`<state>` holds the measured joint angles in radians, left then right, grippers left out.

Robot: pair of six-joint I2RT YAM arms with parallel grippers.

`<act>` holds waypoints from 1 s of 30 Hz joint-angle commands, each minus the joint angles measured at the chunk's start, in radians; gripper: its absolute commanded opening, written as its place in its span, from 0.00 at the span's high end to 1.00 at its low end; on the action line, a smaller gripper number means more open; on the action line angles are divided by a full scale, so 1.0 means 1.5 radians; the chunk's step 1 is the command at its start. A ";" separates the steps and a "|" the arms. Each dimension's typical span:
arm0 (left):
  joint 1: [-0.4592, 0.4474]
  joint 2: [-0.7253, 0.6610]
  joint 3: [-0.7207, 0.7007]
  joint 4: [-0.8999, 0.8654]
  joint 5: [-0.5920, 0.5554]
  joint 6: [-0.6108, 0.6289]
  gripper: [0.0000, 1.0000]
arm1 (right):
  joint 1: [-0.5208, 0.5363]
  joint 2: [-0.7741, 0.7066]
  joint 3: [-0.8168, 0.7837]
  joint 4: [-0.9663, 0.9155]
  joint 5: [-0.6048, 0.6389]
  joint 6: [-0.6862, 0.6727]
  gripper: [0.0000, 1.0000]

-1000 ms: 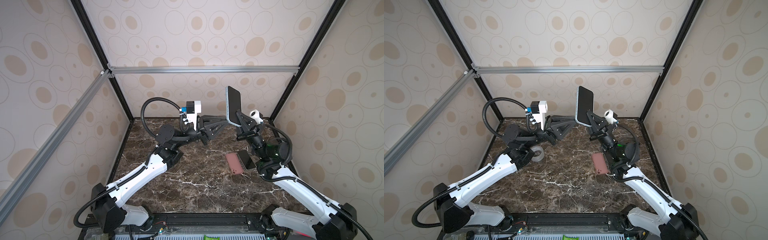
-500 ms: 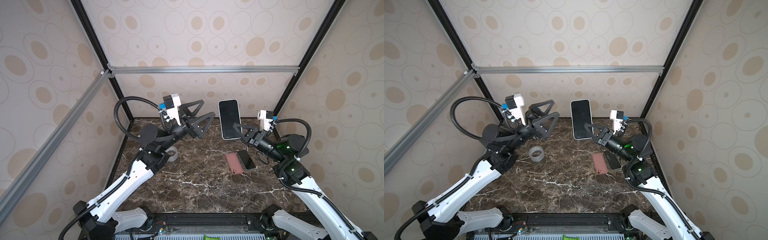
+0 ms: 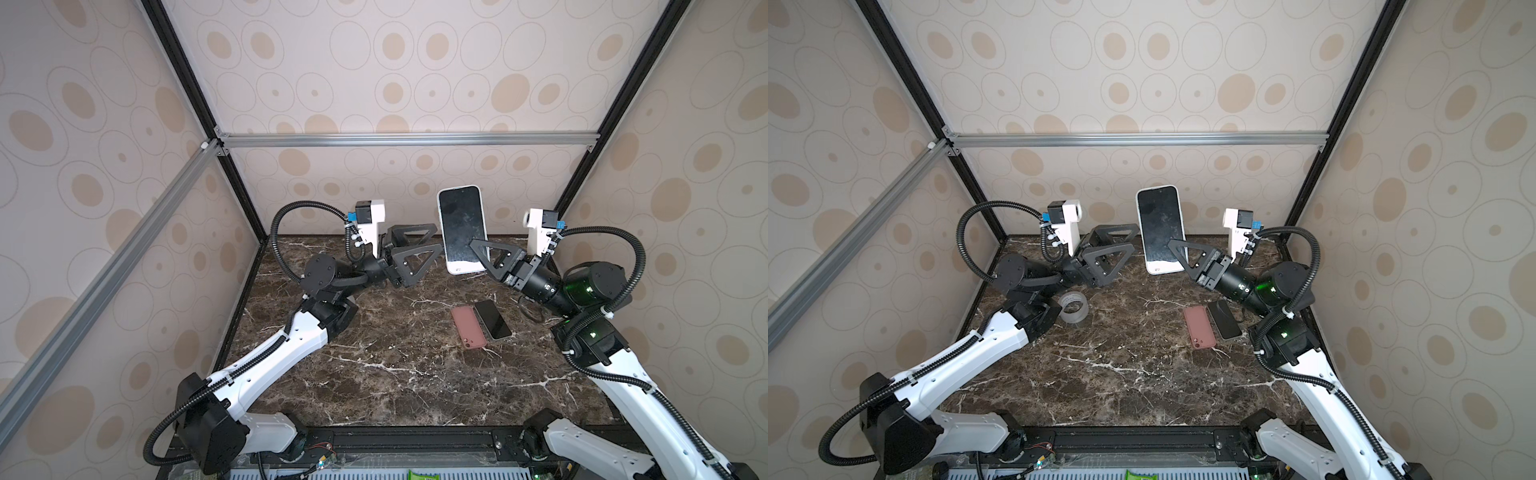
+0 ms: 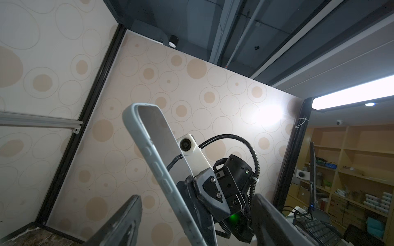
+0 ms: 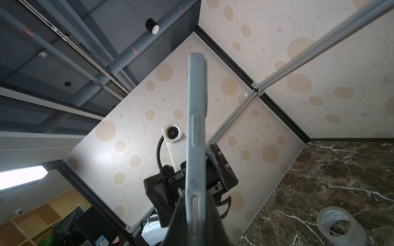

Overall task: Take the phone out of the phone case
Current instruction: Remove the phone case from the phone.

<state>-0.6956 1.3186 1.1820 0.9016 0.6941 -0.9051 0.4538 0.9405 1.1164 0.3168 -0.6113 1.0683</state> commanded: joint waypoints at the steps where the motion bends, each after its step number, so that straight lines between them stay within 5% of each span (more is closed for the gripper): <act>1: -0.002 0.011 0.010 0.074 0.041 -0.043 0.26 | -0.002 0.000 0.018 0.060 -0.016 0.008 1.00; 10: -0.007 0.031 0.017 0.044 0.034 -0.038 0.33 | -0.002 0.007 0.008 0.101 -0.032 0.030 1.00; 26: -0.010 0.039 0.008 0.188 0.079 -0.096 0.99 | -0.001 0.055 -0.028 0.220 -0.022 0.194 1.00; 30: -0.012 0.038 0.013 0.200 0.088 -0.097 1.00 | 0.002 0.068 -0.026 0.220 -0.020 0.226 1.00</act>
<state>-0.7029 1.3869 1.1801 1.0786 0.7555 -1.0863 0.4530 1.0241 1.0801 0.6144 -0.6861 1.2858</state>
